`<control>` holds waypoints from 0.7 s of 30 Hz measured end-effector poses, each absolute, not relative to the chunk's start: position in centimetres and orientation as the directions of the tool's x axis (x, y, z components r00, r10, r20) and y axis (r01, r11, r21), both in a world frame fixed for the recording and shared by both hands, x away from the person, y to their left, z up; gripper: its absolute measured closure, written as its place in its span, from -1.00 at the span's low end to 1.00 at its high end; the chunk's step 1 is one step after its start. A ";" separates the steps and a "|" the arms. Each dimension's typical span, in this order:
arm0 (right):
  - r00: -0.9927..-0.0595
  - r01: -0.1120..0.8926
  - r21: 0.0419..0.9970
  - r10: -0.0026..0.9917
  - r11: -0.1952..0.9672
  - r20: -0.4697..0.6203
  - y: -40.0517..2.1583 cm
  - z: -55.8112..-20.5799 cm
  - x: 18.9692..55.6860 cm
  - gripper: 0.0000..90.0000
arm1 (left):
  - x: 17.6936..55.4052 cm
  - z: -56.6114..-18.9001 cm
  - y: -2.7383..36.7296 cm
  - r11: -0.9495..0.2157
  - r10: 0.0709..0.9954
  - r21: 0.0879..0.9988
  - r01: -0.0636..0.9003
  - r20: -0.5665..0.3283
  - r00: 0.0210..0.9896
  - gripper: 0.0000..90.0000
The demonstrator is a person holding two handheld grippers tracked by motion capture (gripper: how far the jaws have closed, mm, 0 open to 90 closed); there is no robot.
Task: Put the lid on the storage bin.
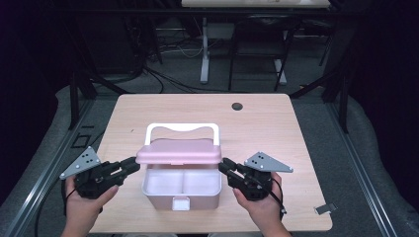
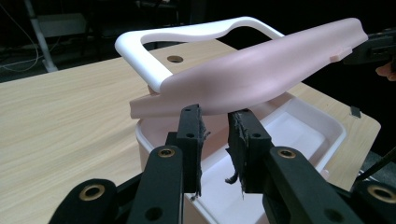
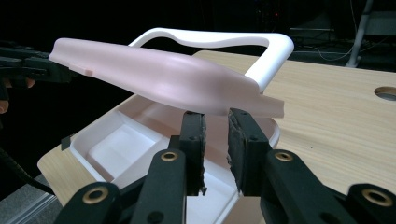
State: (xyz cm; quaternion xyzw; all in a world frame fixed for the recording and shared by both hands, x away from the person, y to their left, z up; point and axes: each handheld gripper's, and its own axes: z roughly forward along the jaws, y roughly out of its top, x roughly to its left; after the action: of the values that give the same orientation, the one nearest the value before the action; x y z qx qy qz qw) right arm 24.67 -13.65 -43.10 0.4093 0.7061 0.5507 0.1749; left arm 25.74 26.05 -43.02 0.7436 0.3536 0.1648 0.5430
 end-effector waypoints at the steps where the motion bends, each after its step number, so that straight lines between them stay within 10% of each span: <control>1: -0.603 0.390 0.919 0.771 0.062 0.204 -13.7 -43.1 24.6 0.69 | 25.7 -43.1 26.0 -0.162 0.705 0.924 0.346 -0.138 0.696 0.65; 21: -0.595 0.421 0.903 0.777 0.083 0.205 -14.2 -43.9 23.4 0.84 | 24.7 -44.0 26.1 -0.183 0.699 0.916 0.357 -0.134 0.702 0.68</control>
State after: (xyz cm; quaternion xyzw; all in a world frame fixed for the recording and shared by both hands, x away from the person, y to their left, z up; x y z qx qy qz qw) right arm 23.39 -14.25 -43.87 0.4180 0.7167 0.5325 0.1673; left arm 24.69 26.13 -44.03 0.7523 0.3510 0.1600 0.5340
